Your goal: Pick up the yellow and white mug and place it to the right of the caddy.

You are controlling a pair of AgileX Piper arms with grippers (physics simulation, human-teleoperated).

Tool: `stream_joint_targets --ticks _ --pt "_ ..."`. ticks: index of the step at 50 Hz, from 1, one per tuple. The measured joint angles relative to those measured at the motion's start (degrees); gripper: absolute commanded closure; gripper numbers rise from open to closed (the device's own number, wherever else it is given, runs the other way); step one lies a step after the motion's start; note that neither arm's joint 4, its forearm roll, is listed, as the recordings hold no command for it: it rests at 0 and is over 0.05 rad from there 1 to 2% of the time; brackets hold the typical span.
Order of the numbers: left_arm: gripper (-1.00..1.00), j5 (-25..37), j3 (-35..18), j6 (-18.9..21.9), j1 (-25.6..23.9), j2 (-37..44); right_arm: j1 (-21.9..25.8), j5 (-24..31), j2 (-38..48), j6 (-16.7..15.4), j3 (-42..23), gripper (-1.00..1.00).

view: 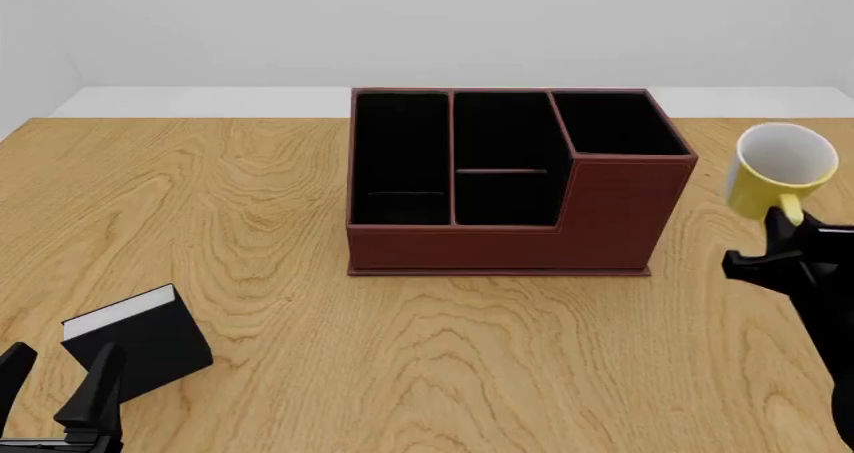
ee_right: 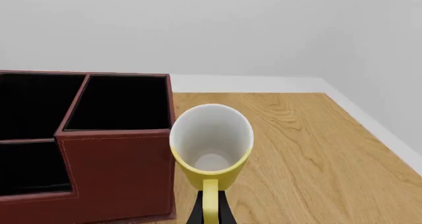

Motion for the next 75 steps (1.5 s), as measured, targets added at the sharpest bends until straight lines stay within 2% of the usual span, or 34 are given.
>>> stream_joint_targets --ticks 33,75 --pt "-1.00 0.0 0.0 0.0 0.0 0.0 -1.3 -9.7 11.0 0.1 2.2 1.00" --pt "-1.00 0.0 0.0 0.0 0.0 0.0 -2.2 -19.3 27.2 0.7 -0.2 1.00"
